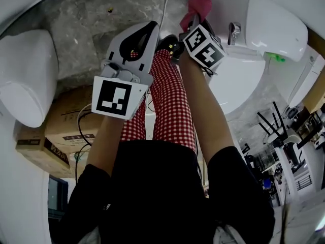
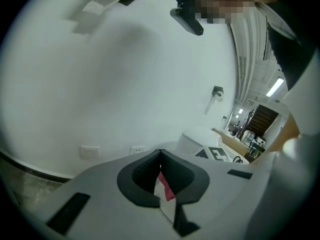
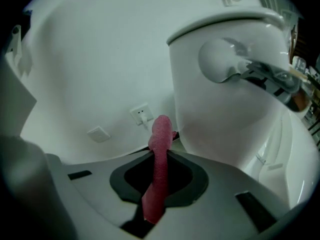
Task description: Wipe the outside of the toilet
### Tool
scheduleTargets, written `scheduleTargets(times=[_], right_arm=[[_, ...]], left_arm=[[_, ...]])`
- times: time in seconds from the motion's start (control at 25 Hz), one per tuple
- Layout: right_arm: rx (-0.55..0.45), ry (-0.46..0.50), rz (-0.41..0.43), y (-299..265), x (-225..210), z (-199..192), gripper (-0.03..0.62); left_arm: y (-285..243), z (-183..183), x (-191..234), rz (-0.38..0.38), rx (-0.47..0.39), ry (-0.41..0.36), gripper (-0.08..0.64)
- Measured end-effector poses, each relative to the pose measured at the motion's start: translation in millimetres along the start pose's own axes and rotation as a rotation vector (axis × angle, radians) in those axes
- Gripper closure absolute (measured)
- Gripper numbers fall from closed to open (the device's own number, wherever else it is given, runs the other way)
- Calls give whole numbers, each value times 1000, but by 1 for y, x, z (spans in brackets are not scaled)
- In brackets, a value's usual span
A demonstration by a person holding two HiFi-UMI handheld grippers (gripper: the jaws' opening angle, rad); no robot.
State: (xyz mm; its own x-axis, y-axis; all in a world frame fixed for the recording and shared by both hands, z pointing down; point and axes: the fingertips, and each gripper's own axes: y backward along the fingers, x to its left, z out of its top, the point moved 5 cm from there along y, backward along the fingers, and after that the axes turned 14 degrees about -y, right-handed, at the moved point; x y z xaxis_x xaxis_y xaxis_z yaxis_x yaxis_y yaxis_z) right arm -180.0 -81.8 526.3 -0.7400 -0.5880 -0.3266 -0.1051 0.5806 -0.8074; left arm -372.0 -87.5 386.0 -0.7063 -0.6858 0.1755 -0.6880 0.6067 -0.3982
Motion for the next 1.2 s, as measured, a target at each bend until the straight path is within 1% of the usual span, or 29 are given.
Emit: scheduleTargets(times=[0.08,0.16,0.24,0.32,0.4,0.52,0.64,0.96,1.2], right_arm=[[-2,42,-21,-15,2,4,537],[-11,59,-28,-30,5,6,537],[-26,46,-29,-46,4,10,538],[-39,2,-19,-64,-2,12,537],[-47,-39,-28,-78,-10,15,538],[-61,-37,-66,-89,-19,25,538],[-69,-28,-85,-93,-21,31,538],[-85,-172,-130,-79,-30,26,538],[-81,-191,-153,-68,-41,14,538]], left_arm=[[3,-3,4,16,3,9,551],[6,-6,7,34,9,17,551],[9,-8,11,49,20,15,551],[11,-11,15,61,31,15,551],[13,-15,18,70,44,15,551],[14,-19,21,78,57,16,551],[12,-19,19,73,59,21,551],[8,-8,13,36,50,3,551],[7,-10,7,14,51,-3,551]])
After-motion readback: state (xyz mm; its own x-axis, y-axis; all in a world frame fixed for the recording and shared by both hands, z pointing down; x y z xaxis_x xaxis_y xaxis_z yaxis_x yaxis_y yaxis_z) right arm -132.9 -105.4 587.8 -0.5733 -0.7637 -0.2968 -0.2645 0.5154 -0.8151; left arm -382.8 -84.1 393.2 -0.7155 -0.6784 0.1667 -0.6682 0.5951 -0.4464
